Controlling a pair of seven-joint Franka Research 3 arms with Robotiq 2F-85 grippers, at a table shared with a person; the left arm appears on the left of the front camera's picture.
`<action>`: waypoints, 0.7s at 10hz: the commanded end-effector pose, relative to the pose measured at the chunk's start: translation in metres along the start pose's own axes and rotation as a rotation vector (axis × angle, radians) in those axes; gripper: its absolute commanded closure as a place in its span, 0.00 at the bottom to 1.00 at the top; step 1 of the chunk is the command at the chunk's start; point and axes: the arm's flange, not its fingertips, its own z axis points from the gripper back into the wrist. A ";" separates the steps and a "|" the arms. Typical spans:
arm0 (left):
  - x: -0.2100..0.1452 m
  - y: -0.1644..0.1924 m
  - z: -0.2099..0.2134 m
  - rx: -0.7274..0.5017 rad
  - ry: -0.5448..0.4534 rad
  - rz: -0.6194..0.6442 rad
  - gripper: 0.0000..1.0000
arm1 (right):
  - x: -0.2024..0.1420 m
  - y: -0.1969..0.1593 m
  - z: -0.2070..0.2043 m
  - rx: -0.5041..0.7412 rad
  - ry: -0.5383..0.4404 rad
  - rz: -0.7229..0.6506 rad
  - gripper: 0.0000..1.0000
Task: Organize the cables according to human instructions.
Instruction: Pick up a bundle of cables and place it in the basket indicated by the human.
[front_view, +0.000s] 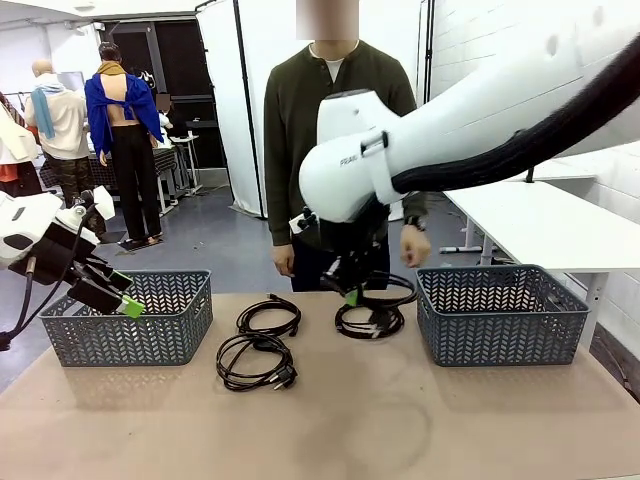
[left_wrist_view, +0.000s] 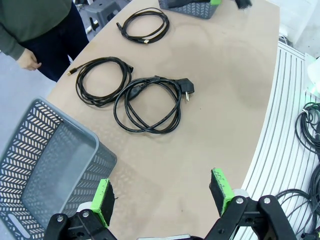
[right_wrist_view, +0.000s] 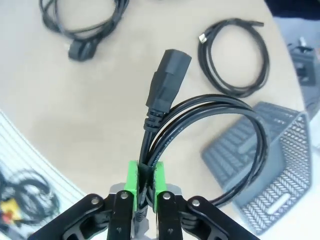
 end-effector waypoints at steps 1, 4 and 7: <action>-0.002 0.003 -0.001 -0.014 -0.009 -0.004 0.00 | -0.040 -0.022 0.014 -0.051 -0.004 0.180 1.00; -0.002 0.003 -0.001 -0.014 -0.009 -0.004 0.00 | -0.086 -0.063 0.026 -0.007 -0.027 0.321 1.00; -0.002 0.003 -0.001 -0.014 -0.009 -0.004 0.00 | -0.120 -0.107 0.026 -0.044 -0.004 0.409 1.00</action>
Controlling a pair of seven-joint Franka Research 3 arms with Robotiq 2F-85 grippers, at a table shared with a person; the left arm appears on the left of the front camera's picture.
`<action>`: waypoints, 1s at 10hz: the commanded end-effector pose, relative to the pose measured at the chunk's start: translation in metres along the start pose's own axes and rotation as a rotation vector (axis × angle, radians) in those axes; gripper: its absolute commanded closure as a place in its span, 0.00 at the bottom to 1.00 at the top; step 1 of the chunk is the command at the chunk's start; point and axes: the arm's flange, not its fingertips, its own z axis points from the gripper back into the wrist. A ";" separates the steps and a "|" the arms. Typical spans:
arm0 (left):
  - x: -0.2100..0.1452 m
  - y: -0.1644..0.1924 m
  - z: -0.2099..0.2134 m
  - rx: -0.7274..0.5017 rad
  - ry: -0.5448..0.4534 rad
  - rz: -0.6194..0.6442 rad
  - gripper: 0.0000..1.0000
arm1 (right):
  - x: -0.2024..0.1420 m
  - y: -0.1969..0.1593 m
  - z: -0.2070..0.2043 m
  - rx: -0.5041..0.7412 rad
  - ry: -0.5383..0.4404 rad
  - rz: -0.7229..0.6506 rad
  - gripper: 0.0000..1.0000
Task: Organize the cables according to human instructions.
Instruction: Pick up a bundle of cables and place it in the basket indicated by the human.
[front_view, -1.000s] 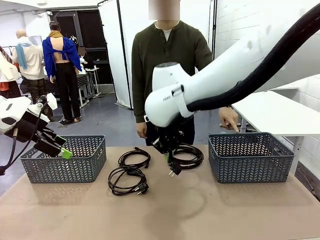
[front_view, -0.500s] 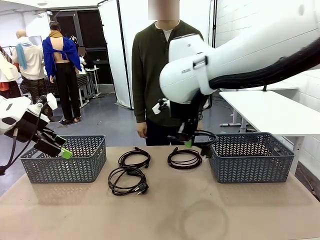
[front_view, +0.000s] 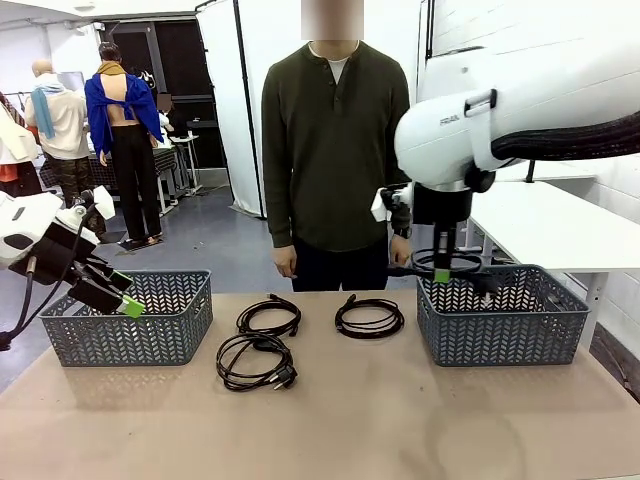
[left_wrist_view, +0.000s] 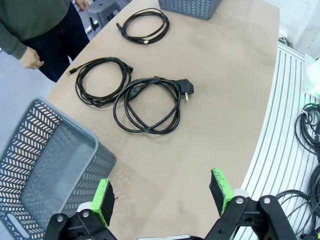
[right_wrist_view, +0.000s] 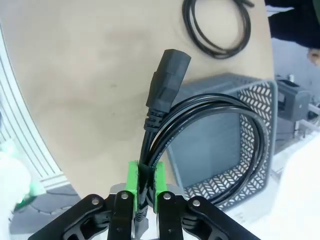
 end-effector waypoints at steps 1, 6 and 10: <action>-0.002 0.003 -0.001 -0.013 -0.007 -0.009 0.00 | -0.016 -0.006 -0.005 -0.013 0.006 0.055 1.00; -0.002 0.003 -0.001 -0.013 -0.007 -0.009 0.00 | 0.000 0.000 0.000 0.000 0.000 0.000 1.00; -0.002 0.003 -0.001 -0.013 -0.007 -0.009 0.00 | -0.020 -0.039 -0.016 -0.044 0.053 0.079 1.00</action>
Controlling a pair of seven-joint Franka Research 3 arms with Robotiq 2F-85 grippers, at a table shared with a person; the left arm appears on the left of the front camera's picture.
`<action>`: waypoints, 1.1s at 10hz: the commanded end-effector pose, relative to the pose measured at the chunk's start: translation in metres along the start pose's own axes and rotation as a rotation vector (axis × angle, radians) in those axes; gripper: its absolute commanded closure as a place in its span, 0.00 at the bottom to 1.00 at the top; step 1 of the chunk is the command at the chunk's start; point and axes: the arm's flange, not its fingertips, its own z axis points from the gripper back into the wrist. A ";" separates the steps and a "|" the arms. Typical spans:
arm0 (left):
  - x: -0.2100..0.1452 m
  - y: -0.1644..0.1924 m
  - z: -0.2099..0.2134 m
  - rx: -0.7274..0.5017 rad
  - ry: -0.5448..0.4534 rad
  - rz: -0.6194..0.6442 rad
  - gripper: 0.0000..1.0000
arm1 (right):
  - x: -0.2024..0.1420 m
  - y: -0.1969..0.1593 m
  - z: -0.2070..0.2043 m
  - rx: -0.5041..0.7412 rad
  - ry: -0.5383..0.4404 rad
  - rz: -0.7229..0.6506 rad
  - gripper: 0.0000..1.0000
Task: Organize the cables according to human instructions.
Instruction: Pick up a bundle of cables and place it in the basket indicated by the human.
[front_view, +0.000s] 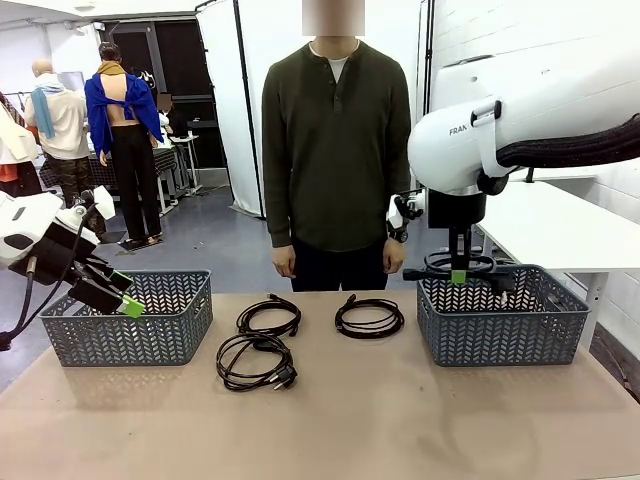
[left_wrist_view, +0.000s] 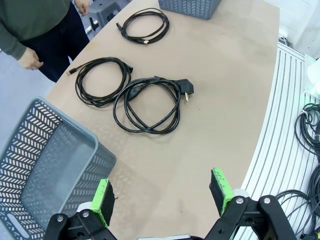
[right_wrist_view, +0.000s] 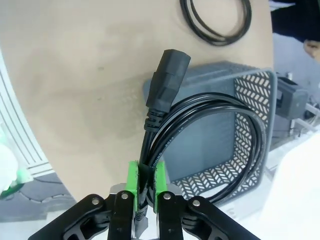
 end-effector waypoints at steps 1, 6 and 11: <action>-0.002 0.003 -0.001 -0.012 -0.007 -0.009 0.00 | -0.018 -0.027 -0.005 -0.033 0.018 0.059 1.00; -0.002 0.003 -0.001 -0.012 -0.007 -0.009 0.00 | -0.052 -0.069 -0.037 -0.083 -0.031 0.259 1.00; -0.002 0.003 -0.001 -0.012 -0.007 -0.009 0.00 | -0.065 -0.095 -0.074 -0.045 -0.031 0.246 1.00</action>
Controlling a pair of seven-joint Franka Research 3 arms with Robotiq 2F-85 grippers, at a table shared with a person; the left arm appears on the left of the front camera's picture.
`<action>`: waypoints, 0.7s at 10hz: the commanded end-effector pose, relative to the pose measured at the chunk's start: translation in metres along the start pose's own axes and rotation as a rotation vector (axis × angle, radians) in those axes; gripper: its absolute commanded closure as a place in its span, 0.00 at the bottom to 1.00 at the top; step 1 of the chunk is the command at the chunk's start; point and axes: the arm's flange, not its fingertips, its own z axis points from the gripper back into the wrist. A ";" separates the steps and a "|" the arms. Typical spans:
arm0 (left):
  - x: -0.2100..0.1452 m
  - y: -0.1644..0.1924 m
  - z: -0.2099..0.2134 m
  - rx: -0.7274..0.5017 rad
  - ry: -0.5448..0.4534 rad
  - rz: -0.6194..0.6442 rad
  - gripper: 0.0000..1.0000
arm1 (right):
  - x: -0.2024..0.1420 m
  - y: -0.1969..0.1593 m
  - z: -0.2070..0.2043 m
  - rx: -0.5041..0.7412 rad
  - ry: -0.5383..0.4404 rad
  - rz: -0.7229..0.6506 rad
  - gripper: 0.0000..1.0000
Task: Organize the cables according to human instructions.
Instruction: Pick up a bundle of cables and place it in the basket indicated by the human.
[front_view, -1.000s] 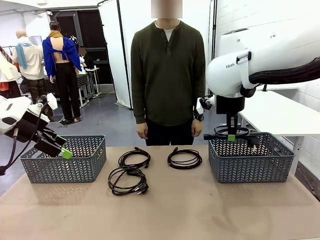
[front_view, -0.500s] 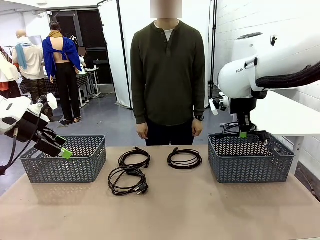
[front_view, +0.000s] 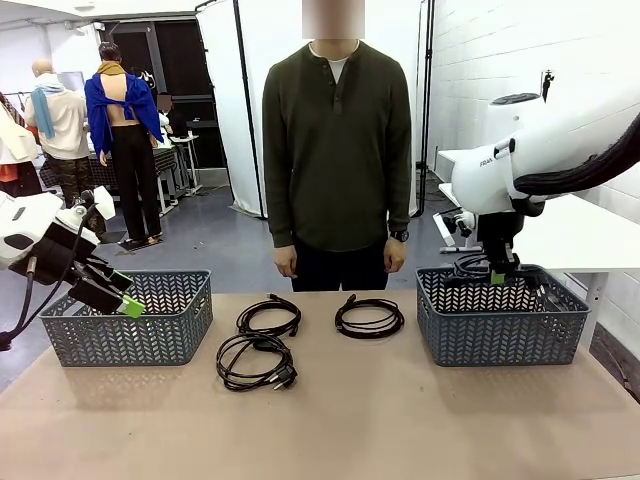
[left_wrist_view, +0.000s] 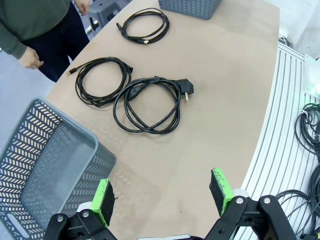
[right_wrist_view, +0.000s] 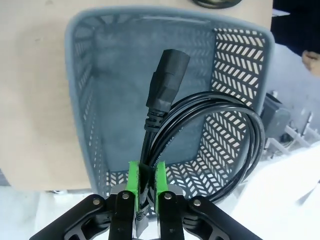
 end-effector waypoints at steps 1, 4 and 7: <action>-0.002 0.003 0.000 -0.013 -0.008 -0.009 0.00 | -0.002 -0.013 -0.006 0.008 -0.046 -0.016 1.00; -0.002 0.003 0.000 -0.013 -0.008 -0.009 0.00 | -0.001 -0.017 -0.021 -0.009 -0.047 -0.009 1.00; -0.002 0.003 0.000 -0.013 -0.008 -0.009 0.00 | -0.001 -0.019 -0.027 0.018 -0.039 -0.016 0.70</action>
